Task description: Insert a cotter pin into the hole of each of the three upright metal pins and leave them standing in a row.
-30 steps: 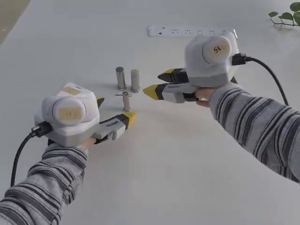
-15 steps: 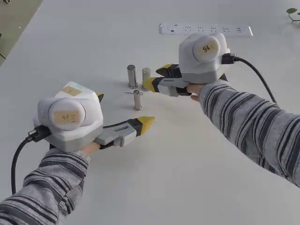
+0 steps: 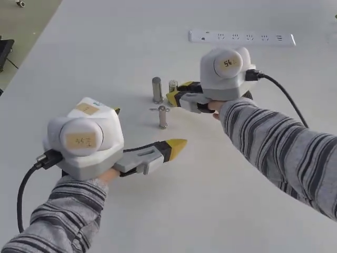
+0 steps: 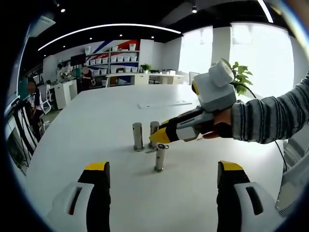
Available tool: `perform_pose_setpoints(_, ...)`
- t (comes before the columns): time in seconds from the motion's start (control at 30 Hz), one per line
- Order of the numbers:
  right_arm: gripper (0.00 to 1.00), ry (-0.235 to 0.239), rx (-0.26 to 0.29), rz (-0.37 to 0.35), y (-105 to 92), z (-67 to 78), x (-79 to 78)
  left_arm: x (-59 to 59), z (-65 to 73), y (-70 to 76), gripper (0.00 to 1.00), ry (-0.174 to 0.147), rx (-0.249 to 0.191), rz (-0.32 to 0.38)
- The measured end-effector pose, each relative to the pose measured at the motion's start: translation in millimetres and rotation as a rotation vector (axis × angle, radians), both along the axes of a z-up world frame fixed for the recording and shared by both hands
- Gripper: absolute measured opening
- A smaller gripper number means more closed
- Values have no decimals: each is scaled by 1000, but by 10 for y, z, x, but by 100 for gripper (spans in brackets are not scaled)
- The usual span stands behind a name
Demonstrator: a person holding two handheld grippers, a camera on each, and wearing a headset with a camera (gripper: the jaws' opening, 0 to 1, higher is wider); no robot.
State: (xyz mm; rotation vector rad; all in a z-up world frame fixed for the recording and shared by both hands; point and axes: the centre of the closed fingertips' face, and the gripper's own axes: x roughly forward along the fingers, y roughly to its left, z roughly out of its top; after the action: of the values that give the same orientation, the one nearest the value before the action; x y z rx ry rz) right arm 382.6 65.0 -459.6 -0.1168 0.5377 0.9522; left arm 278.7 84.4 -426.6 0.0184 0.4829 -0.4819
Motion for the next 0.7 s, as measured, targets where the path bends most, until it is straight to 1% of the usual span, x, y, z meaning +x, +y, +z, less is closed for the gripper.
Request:
perform_pose_setpoints(0.03,10,-3,-6,1,-10,-9,0,2,1,5,91,1,-2,3)
perform_pose_setpoints(0.13,10,-2,2,-2,-10,-2,4,-9,-8,7,91,9,-5,4)
perform_pose_setpoints(0.17,9,-8,-2,1,-10,-1,3,-14,-10,9,90,11,-5,4)
perform_pose_setpoints(0.2,9,-34,-23,17,-10,-1,15,-25,-15,6,90,14,-4,2)
perform_pose_setpoints(0.27,8,-45,-39,26,-9,5,25,-36,-23,10,90,18,-1,-1)
perform_pose_setpoints(0.33,8,-18,-29,19,-18,9,29,-31,-26,10,90,21,-7,1)
perform_pose_setpoints(0.4,8,-38,-49,41,-24,7,22,-20,-14,9,89,21,-17,7)
perform_pose_setpoints(0.43,8,-53,-71,53,-42,11,17,-16,-7,9,89,18,-19,8)
perform_pose_setpoints(0.47,8,-55,-79,52,-61,8,-5,-14,0,10,89,16,-20,10)
perform_pose_setpoints(0.53,8,-71,-93,54,-110,26,-46,-20,7,2,89,16,-20,6)
perform_pose_setpoints(0.63,8,-72,-91,49,-191,50,-92,-50,1,-12,89,21,-12,0)
perform_pose_setpoints(0.7,8,-76,-95,55,-236,42,-122,-59,0,-13,89,23,-12,1)
